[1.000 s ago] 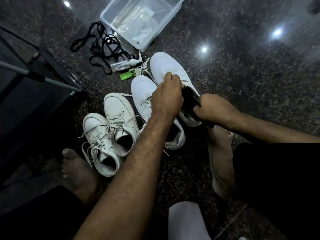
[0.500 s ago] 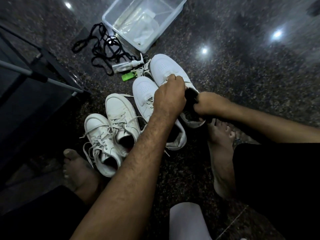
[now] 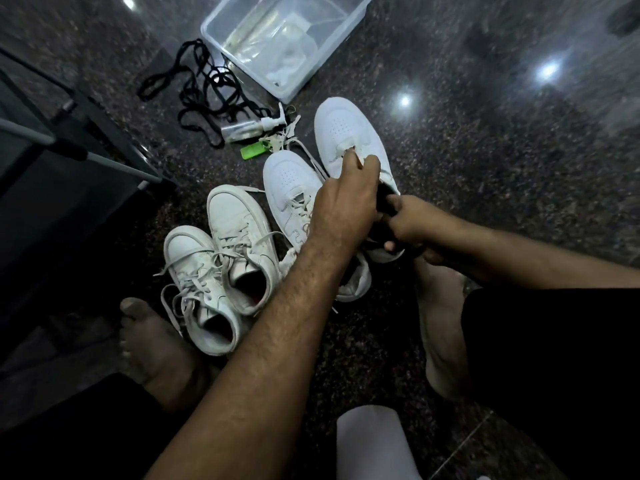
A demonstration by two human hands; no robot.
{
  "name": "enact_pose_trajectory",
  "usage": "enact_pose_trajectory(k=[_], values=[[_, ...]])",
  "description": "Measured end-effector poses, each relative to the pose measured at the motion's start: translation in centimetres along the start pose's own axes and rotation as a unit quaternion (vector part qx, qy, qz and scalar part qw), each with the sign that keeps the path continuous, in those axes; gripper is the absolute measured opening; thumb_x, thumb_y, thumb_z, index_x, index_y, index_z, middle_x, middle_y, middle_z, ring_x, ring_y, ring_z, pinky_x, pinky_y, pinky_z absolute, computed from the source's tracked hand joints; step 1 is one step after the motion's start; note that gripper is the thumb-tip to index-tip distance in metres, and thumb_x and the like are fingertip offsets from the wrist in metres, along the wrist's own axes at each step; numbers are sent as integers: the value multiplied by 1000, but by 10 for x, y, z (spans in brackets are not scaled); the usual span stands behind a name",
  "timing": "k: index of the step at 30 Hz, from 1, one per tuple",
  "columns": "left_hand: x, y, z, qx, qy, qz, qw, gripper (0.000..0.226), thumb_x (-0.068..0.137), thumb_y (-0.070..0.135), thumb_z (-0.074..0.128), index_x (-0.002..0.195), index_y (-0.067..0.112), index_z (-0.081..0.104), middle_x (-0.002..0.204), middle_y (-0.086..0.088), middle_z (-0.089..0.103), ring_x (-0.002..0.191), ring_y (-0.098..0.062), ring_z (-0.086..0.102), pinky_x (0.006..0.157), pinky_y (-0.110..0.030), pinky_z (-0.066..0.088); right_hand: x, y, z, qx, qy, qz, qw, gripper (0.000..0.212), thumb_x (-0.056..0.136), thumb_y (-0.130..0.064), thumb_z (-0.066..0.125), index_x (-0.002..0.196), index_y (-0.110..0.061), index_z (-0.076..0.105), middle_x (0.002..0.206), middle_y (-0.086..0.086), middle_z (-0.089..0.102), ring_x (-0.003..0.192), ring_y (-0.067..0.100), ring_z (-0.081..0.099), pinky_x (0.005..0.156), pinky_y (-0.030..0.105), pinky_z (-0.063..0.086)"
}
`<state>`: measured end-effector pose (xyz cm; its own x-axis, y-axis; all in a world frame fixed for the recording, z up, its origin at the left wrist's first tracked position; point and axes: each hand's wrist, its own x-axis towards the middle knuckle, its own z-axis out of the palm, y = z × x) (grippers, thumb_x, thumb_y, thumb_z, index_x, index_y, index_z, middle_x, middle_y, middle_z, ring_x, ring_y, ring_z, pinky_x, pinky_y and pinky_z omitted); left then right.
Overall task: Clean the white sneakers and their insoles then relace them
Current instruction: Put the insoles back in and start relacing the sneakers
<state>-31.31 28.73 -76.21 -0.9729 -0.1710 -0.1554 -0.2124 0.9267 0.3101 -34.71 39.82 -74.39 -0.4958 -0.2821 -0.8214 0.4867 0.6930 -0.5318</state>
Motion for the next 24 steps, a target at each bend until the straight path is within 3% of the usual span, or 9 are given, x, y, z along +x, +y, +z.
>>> enact_pose_trajectory(k=[3, 6, 10, 16, 19, 24], values=[[-2, -5, -3, 4, -4, -26, 1000, 17, 101, 21, 44, 116, 14, 47, 123, -13, 47, 80, -45, 59, 62, -42, 34, -4, -16, -7, -152, -24, 3, 988, 17, 97, -8, 46, 91, -6, 61, 50, 1, 62, 23, 4, 43, 28, 11, 25], [-3, -11, 2, 31, 2, -36, 999, 16, 102, 21, 44, 116, 13, 48, 124, -12, 48, 79, -44, 61, 58, -42, 31, -7, -17, -9, -123, -61, 55, 989, 19, 96, -11, 40, 86, -10, 57, 45, -2, 61, 24, 6, 38, 36, 9, 22], [-3, -12, 7, 12, 13, -47, 999, 17, 102, 21, 46, 115, 11, 49, 123, -12, 49, 77, -45, 60, 58, -43, 33, -5, -6, -3, -41, -33, 81, 995, 27, 99, -2, 36, 79, -12, 50, 34, -9, 50, 22, -1, 37, 30, 6, 21], [-2, -16, 10, -32, 17, -26, 999, 14, 100, 21, 49, 110, 11, 50, 116, -13, 50, 78, -45, 59, 68, -51, 48, 12, 3, 5, -40, 13, 74, 996, 27, 100, -3, 38, 81, -12, 57, 61, 1, 58, 29, -1, 49, 31, 8, 29], [-1, -14, 12, -40, 23, -25, 999, 16, 101, 24, 47, 109, 11, 51, 112, -13, 49, 77, -44, 59, 70, -53, 49, 20, 8, 5, -34, 17, 74, 997, 33, 96, 5, 36, 75, -12, 56, 62, 1, 59, 32, -1, 51, 32, 9, 32], [-1, -12, 14, -45, 14, -34, 998, 15, 102, 23, 46, 110, 11, 50, 116, -14, 48, 76, -45, 57, 68, -51, 47, 19, 17, 6, 51, 30, 60, 996, 27, 95, 5, 38, 91, -8, 61, 64, 4, 56, 30, 1, 47, 29, 11, 27]])
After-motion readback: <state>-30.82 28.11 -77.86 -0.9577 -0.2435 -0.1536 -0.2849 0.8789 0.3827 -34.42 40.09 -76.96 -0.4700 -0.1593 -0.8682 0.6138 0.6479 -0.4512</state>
